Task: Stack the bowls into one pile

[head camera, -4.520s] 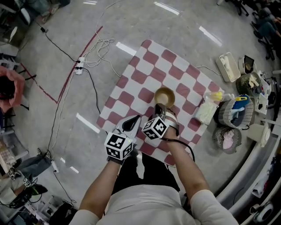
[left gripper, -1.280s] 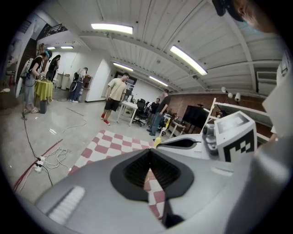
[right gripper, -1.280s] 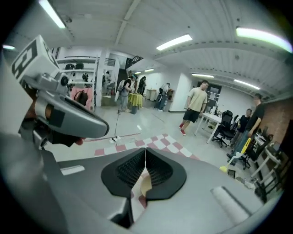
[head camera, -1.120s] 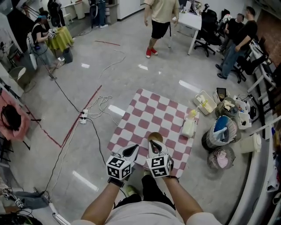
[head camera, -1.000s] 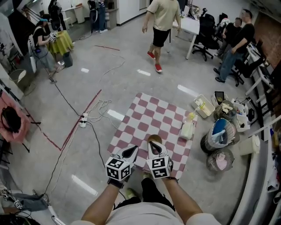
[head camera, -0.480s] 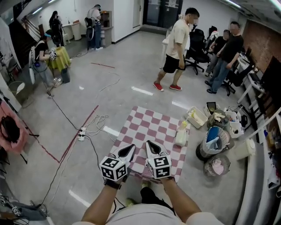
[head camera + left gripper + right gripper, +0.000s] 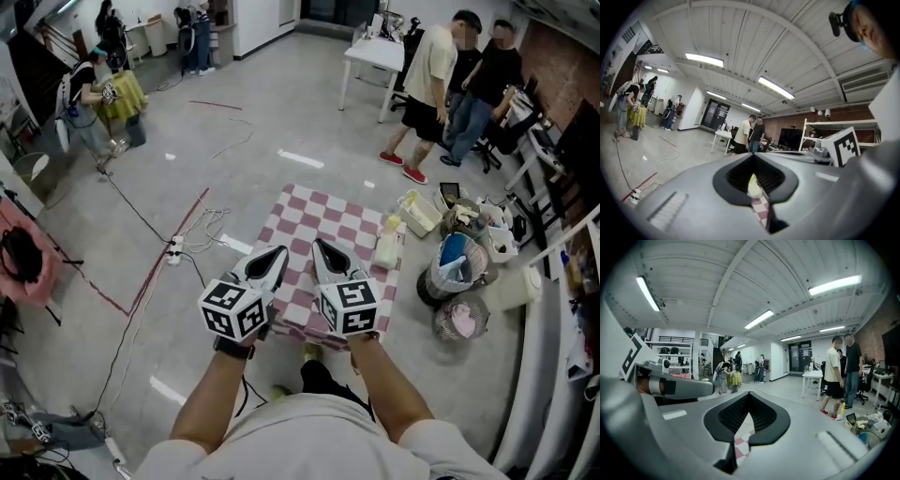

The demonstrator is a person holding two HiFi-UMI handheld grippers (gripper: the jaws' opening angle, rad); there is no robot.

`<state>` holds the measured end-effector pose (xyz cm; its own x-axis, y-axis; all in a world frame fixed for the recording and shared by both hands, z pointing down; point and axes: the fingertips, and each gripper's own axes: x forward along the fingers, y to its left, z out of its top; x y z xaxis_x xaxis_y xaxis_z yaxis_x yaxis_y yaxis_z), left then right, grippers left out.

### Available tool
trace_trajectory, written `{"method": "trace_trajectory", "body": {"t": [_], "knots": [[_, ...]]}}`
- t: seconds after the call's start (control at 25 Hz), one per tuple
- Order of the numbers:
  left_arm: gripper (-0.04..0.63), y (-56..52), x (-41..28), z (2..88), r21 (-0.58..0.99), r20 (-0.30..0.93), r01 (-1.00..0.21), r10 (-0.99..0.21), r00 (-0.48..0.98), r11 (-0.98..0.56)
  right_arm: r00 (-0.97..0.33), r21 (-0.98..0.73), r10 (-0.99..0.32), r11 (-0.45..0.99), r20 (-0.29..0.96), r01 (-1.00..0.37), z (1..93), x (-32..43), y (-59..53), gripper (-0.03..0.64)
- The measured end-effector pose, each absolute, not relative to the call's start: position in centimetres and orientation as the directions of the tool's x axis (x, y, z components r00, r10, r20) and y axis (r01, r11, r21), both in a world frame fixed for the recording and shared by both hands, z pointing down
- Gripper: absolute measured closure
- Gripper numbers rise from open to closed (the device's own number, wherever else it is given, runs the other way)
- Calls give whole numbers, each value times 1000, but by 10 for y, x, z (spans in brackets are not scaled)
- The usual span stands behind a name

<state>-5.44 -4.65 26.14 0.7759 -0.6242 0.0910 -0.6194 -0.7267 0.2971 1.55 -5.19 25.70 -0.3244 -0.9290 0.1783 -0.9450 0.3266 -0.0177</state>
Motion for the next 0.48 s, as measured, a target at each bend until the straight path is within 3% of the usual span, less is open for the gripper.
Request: {"method": "trace_trajectory", "body": {"t": [0.48], "knots": [[589, -41, -72, 236, 282, 60, -627, -639, 767, -726, -343, -43, -931, 340, 123, -939, 236, 4, -43, 606]]}}
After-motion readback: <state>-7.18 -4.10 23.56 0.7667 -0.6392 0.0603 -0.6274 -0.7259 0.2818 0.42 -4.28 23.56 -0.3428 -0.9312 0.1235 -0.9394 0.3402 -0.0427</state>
